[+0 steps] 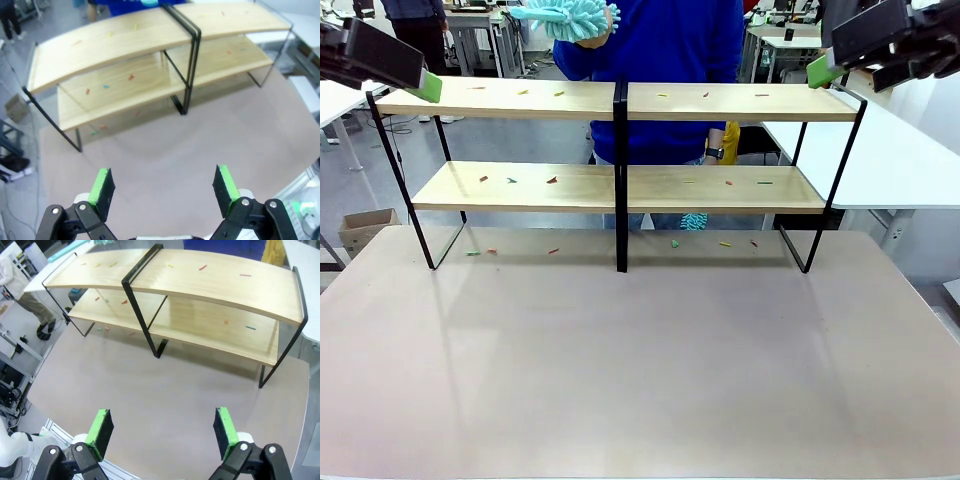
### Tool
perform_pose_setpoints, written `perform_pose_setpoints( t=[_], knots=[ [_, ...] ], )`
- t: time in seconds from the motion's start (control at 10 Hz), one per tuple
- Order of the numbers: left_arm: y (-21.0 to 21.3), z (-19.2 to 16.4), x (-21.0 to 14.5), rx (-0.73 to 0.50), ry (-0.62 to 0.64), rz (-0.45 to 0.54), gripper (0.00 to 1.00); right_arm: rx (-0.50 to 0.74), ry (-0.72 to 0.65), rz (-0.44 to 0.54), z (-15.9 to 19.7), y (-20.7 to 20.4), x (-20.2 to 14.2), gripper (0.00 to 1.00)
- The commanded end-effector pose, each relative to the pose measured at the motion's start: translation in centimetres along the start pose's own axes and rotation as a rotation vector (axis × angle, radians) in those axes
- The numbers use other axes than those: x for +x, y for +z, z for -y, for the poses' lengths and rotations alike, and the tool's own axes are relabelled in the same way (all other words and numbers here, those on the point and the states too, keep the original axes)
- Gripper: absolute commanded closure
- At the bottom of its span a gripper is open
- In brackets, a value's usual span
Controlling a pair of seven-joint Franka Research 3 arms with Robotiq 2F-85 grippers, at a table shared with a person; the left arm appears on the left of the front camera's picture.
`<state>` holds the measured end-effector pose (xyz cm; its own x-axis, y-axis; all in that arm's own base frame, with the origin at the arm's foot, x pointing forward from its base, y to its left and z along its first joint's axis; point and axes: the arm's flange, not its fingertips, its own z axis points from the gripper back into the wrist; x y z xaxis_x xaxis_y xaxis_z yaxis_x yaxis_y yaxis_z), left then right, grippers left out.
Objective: Clean the shelves.
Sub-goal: Pick up the Duster when the human hands it over.
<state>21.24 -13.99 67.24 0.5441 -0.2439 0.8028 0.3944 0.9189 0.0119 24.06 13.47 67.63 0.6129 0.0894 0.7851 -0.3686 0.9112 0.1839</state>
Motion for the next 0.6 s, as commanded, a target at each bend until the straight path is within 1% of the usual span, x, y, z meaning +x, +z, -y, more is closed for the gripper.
perform_pose_setpoints(
  t=[0.0,0.1,0.2,0.3,0.4,0.5],
  knots=[
    [-1.5,-4.0,4.4,-0.376,0.007,-0.256,0.00,0.002,0.000,0.000,0.1,0.0,0.0,0.00],
    [-2.6,-7.0,6.4,-0.668,0.042,-0.339,0.00,0.002,0.000,0.000,0.1,0.0,0.0,0.00],
    [-3.9,-9.9,7.7,-1.031,0.060,-0.389,0.00,0.002,0.000,0.000,0.1,0.0,0.0,0.00],
    [-5.3,-11.2,7.9,-1.210,0.145,-0.368,0.00,0.002,0.000,0.000,0.1,0.0,0.0,0.00],
    [-6.7,-12.1,7.6,-1.356,0.293,-0.313,0.00,0.002,0.000,0.000,0.1,0.0,0.0,0.00],
    [-7.5,-12.4,7.1,-1.382,0.422,-0.350,0.00,0.002,0.000,0.000,0.1,0.0,0.0,0.00]
  ],
)
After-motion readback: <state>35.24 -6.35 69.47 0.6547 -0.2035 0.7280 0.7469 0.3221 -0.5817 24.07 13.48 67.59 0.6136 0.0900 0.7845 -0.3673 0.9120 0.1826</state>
